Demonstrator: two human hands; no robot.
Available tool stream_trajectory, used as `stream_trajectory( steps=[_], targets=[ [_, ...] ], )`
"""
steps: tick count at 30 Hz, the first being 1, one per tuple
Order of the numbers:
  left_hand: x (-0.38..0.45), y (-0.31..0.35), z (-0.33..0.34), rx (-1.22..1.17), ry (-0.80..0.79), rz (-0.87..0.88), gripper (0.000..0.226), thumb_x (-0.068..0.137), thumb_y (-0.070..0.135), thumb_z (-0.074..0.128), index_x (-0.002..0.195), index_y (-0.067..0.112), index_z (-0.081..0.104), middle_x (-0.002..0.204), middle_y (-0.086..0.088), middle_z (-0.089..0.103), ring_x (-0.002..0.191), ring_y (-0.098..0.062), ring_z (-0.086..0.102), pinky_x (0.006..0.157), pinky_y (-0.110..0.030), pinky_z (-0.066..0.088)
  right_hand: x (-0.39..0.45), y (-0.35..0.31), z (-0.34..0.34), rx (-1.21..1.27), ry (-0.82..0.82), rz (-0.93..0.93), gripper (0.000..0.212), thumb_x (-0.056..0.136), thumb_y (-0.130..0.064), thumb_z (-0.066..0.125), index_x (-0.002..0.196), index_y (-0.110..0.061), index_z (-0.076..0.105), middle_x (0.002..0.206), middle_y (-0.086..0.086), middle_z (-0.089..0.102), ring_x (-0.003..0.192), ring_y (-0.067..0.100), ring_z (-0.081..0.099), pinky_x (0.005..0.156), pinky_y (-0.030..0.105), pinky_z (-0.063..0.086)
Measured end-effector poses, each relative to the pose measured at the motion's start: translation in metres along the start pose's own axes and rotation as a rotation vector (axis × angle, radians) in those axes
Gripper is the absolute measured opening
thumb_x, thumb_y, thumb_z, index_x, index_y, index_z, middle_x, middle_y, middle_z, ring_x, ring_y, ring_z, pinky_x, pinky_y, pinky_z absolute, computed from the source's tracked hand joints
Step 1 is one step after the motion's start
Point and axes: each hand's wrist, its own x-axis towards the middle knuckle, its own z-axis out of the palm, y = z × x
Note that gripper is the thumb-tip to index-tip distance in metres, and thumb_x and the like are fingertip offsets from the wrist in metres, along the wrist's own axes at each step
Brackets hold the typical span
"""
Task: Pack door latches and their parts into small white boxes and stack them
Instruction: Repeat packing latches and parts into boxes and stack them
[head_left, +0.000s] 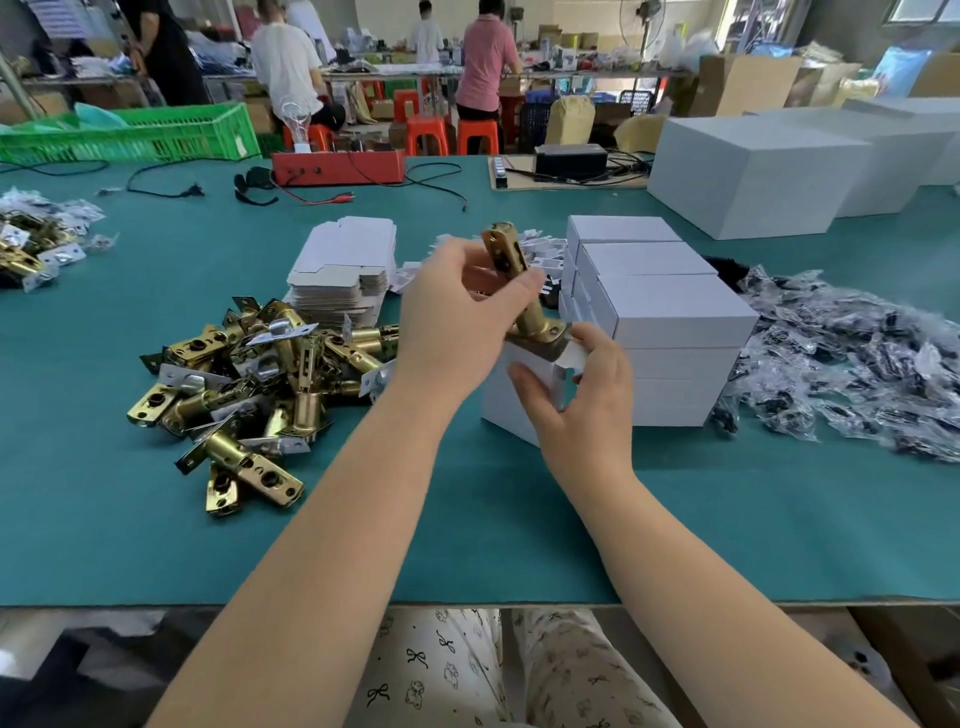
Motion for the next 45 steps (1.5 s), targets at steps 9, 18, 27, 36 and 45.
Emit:
stream_trajectory(
  steps=[9,18,27,36,45],
  targets=[
    [-0.011,-0.024,0.012,0.67,0.035,0.175,0.03,0.08,0.043,0.068,0.096,0.017,0.065,0.102,0.003,0.054,0.105,-0.021,0.044,0.084,-0.027,0.032,0.0,-0.003,-0.002,-0.031,-0.028,-0.018,0.051,0.083,-0.023,0.072,0.125,-0.004,0.049,0.117,0.003,0.05,0.108,0.016,0.043,0.088,0.016,0.03],
    [-0.007,-0.035,0.008,0.514,-0.085,0.053,0.014,0.085,0.034,0.061,0.081,0.021,0.061,0.102,0.002,0.052,0.099,-0.017,0.05,0.079,-0.026,0.034,0.0,-0.005,-0.002,-0.028,0.0,-0.057,0.048,0.082,-0.024,0.073,0.119,-0.001,0.053,0.108,-0.006,0.043,0.1,0.009,0.037,0.085,0.015,0.029],
    [0.062,-0.065,-0.007,0.409,-0.046,-0.249,0.019,0.091,0.018,0.05,0.103,0.018,0.065,0.101,0.0,0.063,0.098,-0.022,0.055,0.083,-0.032,0.042,-0.002,-0.004,-0.001,0.011,0.004,-0.03,0.047,0.083,-0.025,0.072,0.119,-0.004,0.052,0.106,-0.01,0.04,0.102,0.01,0.04,0.089,0.02,0.034],
    [0.125,-0.115,0.024,1.124,-0.478,-0.254,0.039,0.091,0.003,0.04,0.13,0.001,0.043,0.133,-0.022,0.052,0.122,-0.038,0.049,0.099,-0.046,0.042,-0.006,-0.005,-0.002,0.018,-0.034,-0.051,0.048,0.081,-0.029,0.069,0.12,-0.005,0.053,0.109,-0.008,0.043,0.104,0.012,0.041,0.088,0.01,0.031],
    [0.121,-0.134,0.028,1.285,-0.484,-0.135,0.032,0.094,0.004,0.046,0.123,-0.004,0.055,0.133,-0.022,0.045,0.125,-0.039,0.042,0.098,-0.042,0.04,-0.006,0.001,-0.001,0.102,-0.109,0.064,0.06,0.084,-0.04,0.062,0.136,-0.022,0.039,0.111,-0.025,0.042,0.105,0.006,0.049,0.089,0.012,0.037]
  ],
)
